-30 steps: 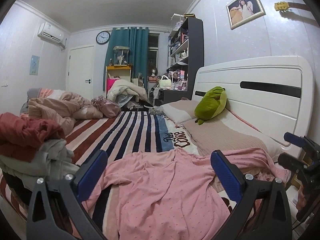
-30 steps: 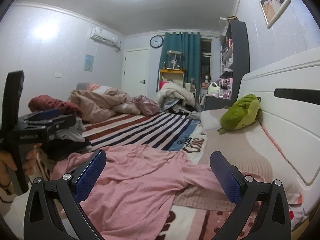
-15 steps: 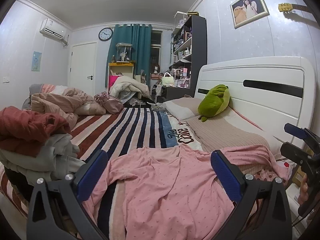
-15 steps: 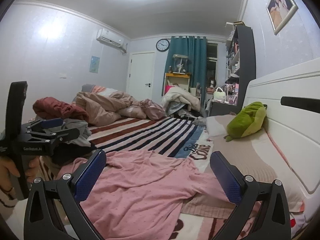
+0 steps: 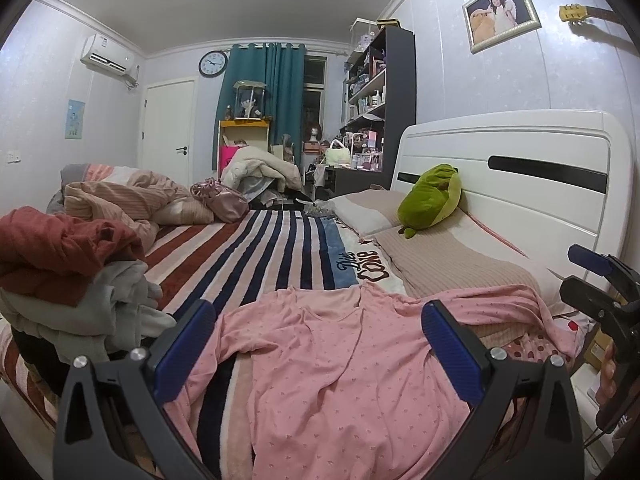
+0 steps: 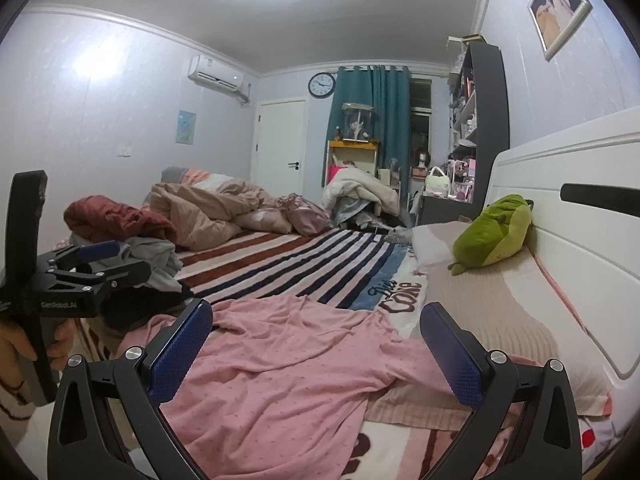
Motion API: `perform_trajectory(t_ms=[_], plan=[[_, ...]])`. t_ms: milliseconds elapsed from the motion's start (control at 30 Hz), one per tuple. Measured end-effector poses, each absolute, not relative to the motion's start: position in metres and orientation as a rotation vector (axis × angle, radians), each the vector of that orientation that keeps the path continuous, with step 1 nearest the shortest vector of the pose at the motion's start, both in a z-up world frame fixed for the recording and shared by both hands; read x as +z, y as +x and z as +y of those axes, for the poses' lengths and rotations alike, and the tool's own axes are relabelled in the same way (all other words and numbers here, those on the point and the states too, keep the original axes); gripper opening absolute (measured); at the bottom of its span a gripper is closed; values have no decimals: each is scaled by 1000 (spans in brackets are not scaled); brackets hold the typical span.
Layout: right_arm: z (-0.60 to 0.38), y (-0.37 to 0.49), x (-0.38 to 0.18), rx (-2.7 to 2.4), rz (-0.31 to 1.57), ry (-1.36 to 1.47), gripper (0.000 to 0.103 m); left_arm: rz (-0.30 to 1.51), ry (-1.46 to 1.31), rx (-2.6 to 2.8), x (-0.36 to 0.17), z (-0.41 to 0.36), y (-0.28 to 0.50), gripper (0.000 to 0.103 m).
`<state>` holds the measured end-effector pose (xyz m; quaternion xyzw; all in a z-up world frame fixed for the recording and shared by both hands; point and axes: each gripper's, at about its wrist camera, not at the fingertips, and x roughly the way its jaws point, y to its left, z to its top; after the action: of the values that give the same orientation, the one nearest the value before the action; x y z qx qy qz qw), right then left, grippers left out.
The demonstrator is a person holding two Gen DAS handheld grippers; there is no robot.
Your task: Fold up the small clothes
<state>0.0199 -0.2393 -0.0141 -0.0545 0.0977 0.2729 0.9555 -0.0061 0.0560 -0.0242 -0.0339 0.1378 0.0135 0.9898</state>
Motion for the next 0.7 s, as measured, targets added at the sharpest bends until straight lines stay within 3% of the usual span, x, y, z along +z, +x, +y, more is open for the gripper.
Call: perform_trajectory(t_ms=[700], plan=[[-238,19,-21,546,225,-112,103,288,-70,20,-25,56,-5,102]])
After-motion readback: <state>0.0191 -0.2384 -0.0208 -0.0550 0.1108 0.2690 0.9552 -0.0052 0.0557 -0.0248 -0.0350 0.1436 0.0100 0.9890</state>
